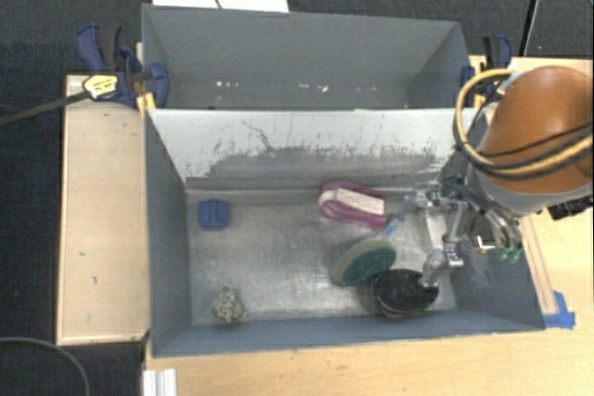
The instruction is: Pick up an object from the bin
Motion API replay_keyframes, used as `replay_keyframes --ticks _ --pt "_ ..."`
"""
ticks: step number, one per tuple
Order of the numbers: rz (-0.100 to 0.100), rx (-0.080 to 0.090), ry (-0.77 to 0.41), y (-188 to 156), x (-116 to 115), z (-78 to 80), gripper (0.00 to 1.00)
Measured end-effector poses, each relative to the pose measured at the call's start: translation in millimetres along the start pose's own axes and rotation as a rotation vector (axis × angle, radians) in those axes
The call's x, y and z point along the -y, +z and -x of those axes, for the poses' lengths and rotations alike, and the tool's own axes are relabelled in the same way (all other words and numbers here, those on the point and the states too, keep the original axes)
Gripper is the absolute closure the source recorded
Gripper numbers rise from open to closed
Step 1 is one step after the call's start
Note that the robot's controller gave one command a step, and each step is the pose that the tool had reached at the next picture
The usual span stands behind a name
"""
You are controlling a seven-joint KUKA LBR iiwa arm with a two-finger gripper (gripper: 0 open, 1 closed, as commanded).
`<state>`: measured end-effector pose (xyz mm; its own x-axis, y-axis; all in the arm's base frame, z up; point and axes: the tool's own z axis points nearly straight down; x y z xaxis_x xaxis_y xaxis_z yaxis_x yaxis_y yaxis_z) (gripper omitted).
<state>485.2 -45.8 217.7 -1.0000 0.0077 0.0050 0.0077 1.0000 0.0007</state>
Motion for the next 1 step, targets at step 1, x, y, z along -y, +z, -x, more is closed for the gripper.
replay_keyframes --ticks 1 --pt "-0.002 0.012 -0.403 -18.6 -9.9 25.6 0.0"
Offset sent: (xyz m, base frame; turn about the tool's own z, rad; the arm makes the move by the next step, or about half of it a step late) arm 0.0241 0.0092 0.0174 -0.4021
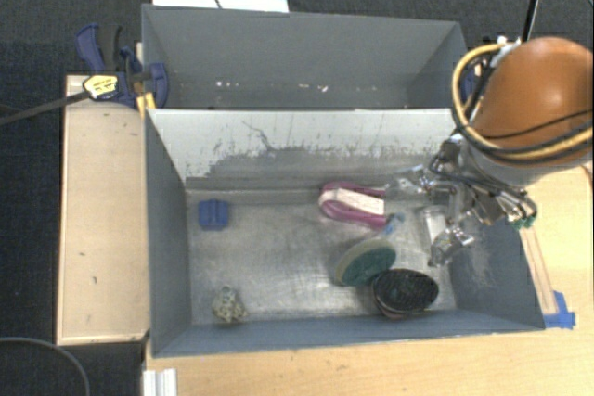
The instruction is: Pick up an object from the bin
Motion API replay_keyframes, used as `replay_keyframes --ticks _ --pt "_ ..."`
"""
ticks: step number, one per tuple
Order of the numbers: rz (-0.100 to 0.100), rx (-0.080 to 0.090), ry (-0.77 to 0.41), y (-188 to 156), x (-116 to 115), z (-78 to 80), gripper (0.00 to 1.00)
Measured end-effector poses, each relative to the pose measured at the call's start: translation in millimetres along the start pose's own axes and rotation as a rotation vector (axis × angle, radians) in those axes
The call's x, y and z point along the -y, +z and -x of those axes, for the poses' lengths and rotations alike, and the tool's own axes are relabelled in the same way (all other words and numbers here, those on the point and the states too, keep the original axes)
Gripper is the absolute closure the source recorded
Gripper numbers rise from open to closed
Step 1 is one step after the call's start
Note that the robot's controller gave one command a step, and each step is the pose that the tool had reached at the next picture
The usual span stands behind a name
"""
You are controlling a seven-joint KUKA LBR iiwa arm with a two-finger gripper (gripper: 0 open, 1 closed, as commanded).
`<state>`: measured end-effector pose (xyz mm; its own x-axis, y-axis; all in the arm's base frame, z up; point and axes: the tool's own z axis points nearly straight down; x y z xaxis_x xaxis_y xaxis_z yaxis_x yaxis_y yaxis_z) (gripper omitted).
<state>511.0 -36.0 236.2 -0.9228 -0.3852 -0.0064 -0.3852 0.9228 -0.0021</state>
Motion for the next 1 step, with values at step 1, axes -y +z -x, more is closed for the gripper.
replay_keyframes --ticks 1 --pt "0.005 -0.009 0.075 116.7 -6.9 39.5 0.0"
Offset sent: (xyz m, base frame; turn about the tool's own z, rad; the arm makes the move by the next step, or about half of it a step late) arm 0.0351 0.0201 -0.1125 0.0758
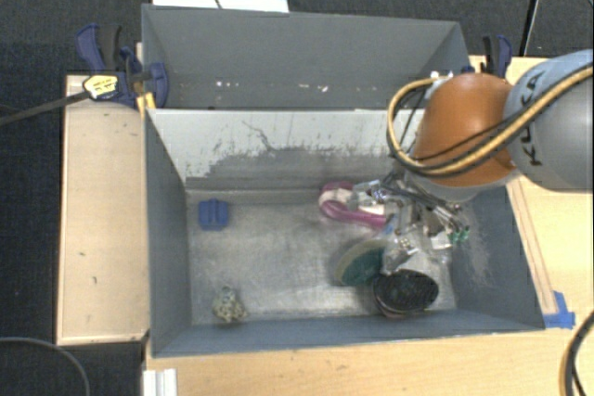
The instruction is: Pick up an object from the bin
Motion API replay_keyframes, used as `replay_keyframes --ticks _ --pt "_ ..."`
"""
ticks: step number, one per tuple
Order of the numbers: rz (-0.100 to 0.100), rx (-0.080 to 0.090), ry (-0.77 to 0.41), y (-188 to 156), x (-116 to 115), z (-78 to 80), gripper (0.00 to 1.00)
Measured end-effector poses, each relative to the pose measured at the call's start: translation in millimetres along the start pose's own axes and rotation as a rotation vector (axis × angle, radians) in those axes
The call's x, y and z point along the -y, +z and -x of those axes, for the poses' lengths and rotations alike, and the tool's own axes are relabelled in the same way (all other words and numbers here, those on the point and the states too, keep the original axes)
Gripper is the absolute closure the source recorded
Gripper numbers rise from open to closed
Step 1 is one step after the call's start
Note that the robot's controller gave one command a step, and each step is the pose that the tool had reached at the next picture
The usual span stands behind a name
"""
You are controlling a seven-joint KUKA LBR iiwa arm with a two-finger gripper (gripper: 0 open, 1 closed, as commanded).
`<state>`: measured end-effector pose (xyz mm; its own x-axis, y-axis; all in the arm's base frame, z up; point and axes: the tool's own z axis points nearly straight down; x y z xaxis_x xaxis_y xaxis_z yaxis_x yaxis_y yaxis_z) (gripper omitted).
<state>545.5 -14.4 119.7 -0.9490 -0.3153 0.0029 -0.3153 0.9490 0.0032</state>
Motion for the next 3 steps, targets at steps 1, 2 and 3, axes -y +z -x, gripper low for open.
replay_keyframes --ticks 1,2,3 --pt "-0.007 0.027 -0.088 44 10 -18.4 0.0" --pt "-0.014 0.051 -0.09 36 11 -10.5 1.0" --pt "-0.007 0.013 -0.056 -63 17 -12.0 1.0"
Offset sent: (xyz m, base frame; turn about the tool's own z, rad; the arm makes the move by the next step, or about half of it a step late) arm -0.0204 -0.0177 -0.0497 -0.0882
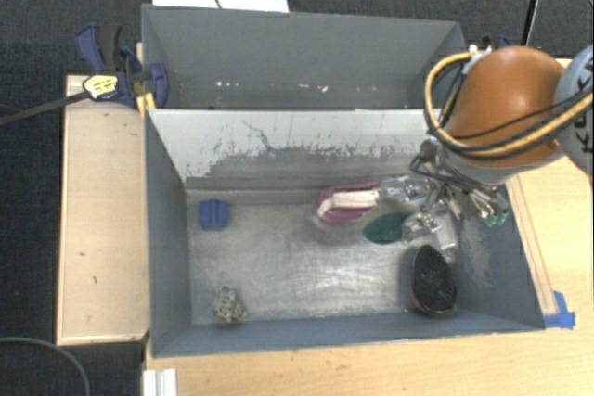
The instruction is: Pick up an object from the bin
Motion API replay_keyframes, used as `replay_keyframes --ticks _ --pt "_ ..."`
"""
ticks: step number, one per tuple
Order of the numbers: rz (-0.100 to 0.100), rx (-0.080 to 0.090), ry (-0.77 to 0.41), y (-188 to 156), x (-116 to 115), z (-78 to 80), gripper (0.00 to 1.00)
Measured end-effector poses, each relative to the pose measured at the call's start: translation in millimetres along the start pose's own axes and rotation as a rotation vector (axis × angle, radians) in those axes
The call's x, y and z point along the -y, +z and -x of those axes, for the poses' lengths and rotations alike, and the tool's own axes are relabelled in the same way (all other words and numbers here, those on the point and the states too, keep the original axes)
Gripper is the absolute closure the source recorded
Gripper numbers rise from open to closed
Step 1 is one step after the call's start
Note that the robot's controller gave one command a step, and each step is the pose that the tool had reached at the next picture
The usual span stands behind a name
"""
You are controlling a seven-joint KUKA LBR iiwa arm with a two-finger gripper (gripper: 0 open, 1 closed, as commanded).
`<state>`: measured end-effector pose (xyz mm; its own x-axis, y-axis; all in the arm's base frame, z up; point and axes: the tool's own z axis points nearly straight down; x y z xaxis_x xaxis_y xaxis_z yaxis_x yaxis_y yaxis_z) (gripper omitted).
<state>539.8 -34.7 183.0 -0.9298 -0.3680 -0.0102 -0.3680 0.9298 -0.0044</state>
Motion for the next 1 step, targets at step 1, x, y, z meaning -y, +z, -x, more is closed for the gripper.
replay_keyframes --ticks 1 --pt "0.001 -0.002 -0.029 -48.8 0.3 6.1 1.0"
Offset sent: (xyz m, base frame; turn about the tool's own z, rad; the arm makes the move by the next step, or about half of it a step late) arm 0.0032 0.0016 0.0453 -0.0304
